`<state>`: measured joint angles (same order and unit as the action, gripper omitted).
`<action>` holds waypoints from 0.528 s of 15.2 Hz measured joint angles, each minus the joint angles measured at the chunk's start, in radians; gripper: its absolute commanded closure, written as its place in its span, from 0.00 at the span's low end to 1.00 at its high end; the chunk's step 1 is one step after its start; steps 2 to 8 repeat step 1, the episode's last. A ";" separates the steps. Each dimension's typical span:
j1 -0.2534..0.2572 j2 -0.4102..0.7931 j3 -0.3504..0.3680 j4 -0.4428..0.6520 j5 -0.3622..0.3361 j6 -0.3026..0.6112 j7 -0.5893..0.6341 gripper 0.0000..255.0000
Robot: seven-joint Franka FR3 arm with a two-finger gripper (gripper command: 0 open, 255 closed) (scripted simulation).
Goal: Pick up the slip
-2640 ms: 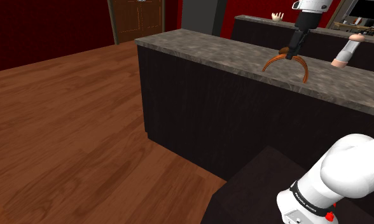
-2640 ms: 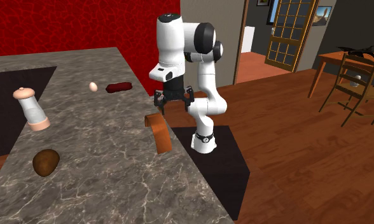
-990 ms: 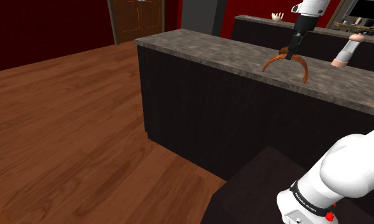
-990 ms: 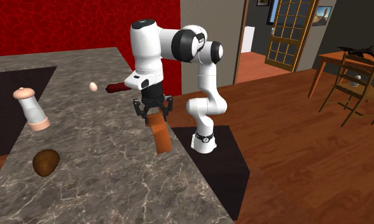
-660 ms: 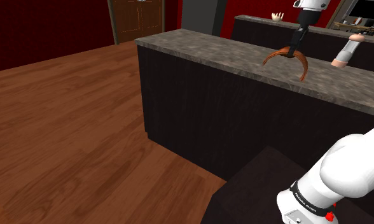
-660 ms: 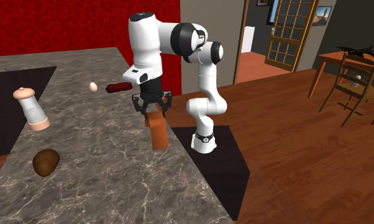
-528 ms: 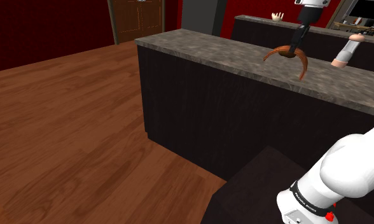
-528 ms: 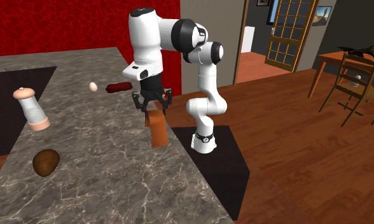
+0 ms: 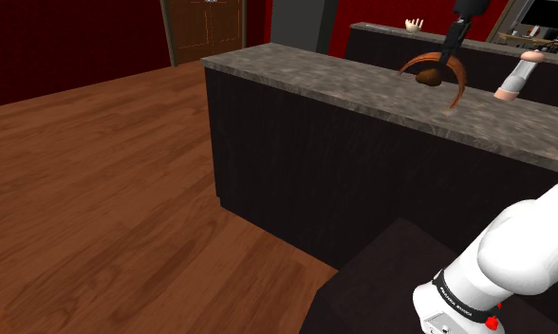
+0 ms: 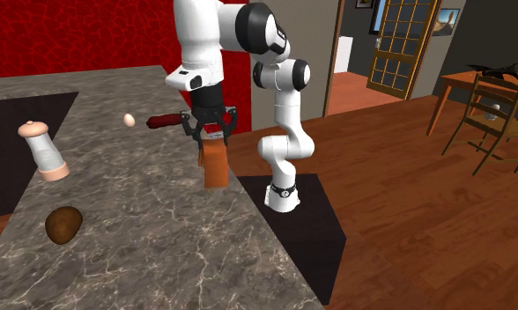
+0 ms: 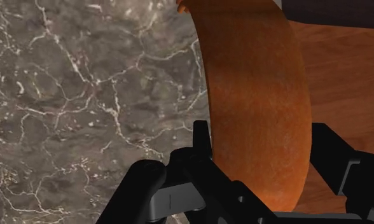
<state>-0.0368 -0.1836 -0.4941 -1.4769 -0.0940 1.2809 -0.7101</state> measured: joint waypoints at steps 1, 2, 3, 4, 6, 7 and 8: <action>0.000 0.005 -0.001 0.012 0.002 -0.008 -0.002 1.00; 0.000 0.005 -0.001 0.012 0.002 -0.008 -0.002 1.00; 0.000 0.005 -0.001 0.012 0.002 -0.008 -0.002 1.00; 0.000 0.005 -0.001 0.012 0.002 -0.008 -0.002 1.00; 0.000 0.005 -0.001 0.012 0.002 -0.008 -0.002 1.00; 0.000 0.005 -0.001 0.012 0.002 -0.008 -0.002 1.00; 0.000 0.005 -0.001 0.012 0.002 -0.008 -0.002 1.00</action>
